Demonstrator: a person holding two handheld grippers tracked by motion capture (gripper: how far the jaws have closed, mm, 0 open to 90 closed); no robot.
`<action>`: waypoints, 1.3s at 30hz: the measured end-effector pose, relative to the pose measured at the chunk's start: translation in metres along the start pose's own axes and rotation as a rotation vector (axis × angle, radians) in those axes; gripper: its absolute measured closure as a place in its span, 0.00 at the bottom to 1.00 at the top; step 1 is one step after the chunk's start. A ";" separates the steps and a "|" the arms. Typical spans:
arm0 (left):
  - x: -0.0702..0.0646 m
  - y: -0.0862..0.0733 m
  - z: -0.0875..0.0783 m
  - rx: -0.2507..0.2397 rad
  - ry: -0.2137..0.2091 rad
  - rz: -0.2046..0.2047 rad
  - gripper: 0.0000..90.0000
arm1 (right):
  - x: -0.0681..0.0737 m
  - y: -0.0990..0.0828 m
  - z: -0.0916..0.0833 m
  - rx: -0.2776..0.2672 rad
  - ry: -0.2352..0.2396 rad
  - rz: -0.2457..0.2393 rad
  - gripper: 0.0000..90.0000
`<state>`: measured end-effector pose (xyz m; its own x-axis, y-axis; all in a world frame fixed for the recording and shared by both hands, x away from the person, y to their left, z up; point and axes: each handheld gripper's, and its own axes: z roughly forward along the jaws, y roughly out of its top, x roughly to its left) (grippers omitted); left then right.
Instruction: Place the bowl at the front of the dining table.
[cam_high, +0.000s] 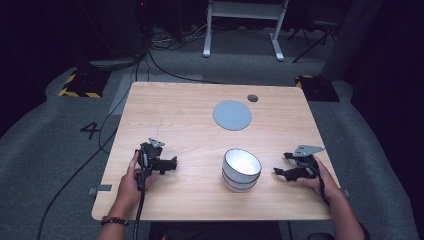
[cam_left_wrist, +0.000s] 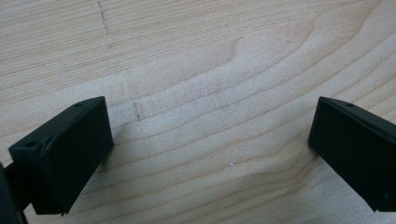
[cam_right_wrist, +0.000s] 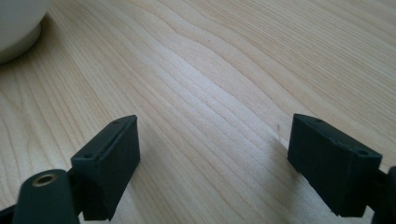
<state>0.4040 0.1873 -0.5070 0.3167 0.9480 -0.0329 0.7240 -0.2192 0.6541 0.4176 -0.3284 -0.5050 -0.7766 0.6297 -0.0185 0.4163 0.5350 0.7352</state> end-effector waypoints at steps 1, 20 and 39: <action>0.001 0.000 0.000 -0.002 0.001 0.003 0.00 | -0.001 0.000 0.000 0.001 0.005 -0.004 0.18; 0.000 0.000 0.000 0.000 -0.003 0.003 0.00 | -0.001 0.001 -0.002 0.025 -0.004 -0.001 0.19; 0.000 0.000 0.000 -0.001 -0.002 0.003 0.00 | 0.034 0.028 -0.026 -0.045 0.078 -0.089 0.22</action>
<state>0.4042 0.1878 -0.5069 0.3200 0.9468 -0.0323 0.7226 -0.2219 0.6547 0.3904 -0.3063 -0.4672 -0.8449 0.5339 -0.0332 0.3238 0.5599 0.7627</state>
